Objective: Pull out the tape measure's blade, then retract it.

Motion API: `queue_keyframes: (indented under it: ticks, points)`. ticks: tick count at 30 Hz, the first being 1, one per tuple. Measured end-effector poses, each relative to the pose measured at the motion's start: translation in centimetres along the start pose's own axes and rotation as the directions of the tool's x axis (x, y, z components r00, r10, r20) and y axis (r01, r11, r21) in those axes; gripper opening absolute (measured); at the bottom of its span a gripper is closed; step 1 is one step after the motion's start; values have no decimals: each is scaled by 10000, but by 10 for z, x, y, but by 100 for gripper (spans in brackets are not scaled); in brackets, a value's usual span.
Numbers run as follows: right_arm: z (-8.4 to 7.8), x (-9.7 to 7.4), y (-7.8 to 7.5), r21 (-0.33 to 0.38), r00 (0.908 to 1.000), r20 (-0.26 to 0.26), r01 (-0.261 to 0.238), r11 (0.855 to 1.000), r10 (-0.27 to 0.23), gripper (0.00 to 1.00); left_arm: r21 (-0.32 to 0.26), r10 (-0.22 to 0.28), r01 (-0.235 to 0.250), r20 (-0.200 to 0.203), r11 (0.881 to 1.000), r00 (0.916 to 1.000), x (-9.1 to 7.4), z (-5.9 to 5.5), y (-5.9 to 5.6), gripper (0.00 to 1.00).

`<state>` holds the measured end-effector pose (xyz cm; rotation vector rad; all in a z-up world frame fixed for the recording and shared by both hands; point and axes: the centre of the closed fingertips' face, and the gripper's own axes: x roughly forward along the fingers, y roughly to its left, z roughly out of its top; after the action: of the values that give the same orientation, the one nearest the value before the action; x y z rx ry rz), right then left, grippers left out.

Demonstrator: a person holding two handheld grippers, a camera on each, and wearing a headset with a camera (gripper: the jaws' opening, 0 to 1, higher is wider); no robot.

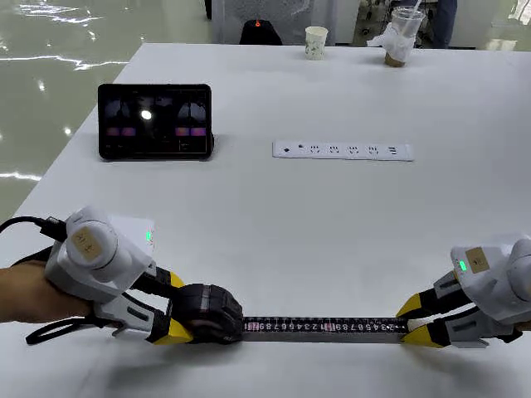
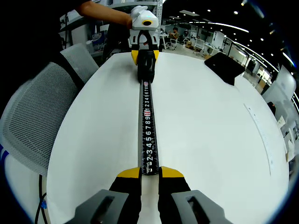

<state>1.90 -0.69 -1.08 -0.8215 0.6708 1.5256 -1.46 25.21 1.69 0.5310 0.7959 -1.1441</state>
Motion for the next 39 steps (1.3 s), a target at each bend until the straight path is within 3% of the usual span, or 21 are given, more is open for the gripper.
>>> queue_keyframes:
  ticks: [9,22,27,39]
  points:
    - [-9,-8,2,174,9999,-155,56,9998,-53,10,-9,5,-5,-14,10000,10000,0,0,0,26]
    - [-8,-6,3,-128,9988,-482,43,9999,-49,11,20,55,-55,-61,10000,10000,0,1,0,26]
    - [-9,-6,2,-599,9965,-828,55,9982,-105,12,66,80,-78,-206,9999,9998,2,2,0,26]
    - [-12,-10,-2,-726,9925,-1107,443,9964,-522,19,234,386,-373,-572,9990,9976,0,2,2,29]
